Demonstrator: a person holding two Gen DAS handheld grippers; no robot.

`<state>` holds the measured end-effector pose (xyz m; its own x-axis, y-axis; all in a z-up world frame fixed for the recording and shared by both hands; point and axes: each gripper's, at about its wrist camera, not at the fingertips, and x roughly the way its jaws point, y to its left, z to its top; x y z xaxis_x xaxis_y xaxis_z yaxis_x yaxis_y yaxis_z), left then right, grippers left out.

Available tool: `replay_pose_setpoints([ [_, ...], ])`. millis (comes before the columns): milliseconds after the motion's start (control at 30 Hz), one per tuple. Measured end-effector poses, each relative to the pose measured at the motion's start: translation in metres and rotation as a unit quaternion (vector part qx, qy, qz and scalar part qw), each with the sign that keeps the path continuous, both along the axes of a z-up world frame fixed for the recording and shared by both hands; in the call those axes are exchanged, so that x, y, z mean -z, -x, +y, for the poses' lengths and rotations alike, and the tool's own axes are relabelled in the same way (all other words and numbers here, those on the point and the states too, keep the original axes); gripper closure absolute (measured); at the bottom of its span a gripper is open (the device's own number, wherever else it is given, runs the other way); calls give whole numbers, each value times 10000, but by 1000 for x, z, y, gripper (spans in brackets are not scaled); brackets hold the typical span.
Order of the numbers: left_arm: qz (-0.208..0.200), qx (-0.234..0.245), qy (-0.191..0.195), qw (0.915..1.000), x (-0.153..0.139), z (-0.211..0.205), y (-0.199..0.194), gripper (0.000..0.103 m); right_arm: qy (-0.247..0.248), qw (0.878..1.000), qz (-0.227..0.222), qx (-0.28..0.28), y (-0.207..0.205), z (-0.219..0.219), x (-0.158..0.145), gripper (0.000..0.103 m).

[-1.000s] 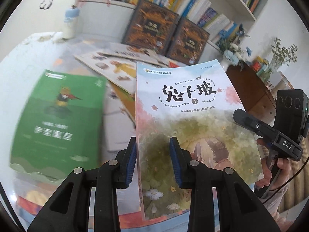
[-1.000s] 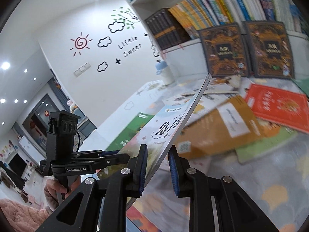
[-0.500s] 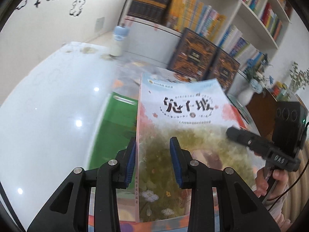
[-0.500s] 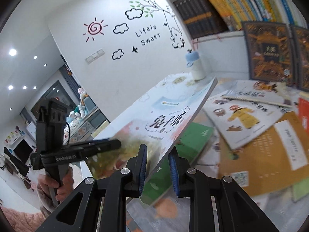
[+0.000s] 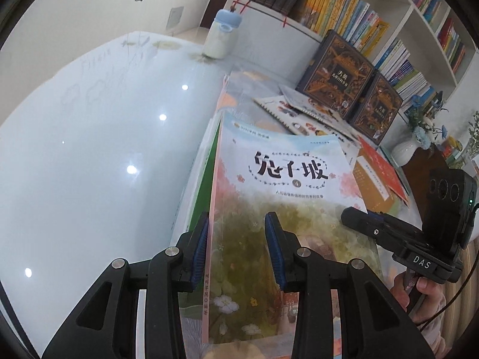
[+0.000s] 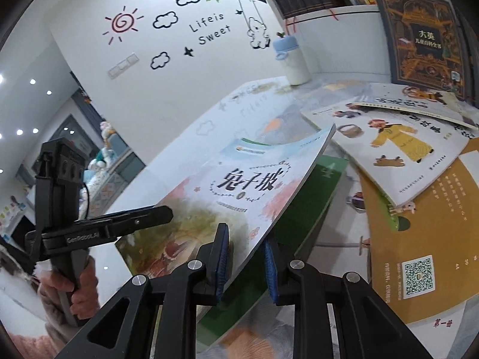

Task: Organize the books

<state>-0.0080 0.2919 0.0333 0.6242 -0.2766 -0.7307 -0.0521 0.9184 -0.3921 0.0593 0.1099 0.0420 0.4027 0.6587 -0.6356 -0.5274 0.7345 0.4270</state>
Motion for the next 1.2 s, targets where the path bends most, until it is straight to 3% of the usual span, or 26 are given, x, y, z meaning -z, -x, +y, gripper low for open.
replay_pose_setpoints([
  [233, 62, -328, -543, 9980, 4, -3, -3, 68, 258, 9996, 106, -36, 2, 6, 11, 78],
  [333, 94, -461, -676, 9966, 2, -3, -6, 67, 559, 9984, 68, -48, 4, 13, 13, 58],
  [367, 98, -505, -742, 9959, -1, -5, -6, 62, 621, 9981, -1, -49, 6, 15, 11, 41],
  [433, 80, -523, -729, 9959, -4, -6, -5, 62, 754, 9970, -187, 26, 10, 15, 5, 18],
  [500, 68, -511, -687, 9963, -9, -9, -5, 60, 703, 9967, -399, 8, 15, 9, -8, 18],
  [667, -43, -367, -518, 9980, -23, -28, -9, 50, 517, 9976, -457, 106, 14, -27, -28, 18],
  [833, -45, 95, -547, 9985, -28, -80, -19, 50, 184, 9946, -394, 941, -3, -122, -39, 18],
  [933, 107, 481, -552, 9973, -18, -125, -29, 50, 32, 9906, -273, 1343, -11, -176, -35, 18],
  [1033, 257, 704, -538, 9957, -7, -159, -34, 50, 225, 9844, -203, 1733, -21, -225, -27, 18],
  [1200, 642, 890, -629, 9920, 14, -204, -38, 50, 323, 9796, 153, 1976, -43, -270, -7, 18],
])
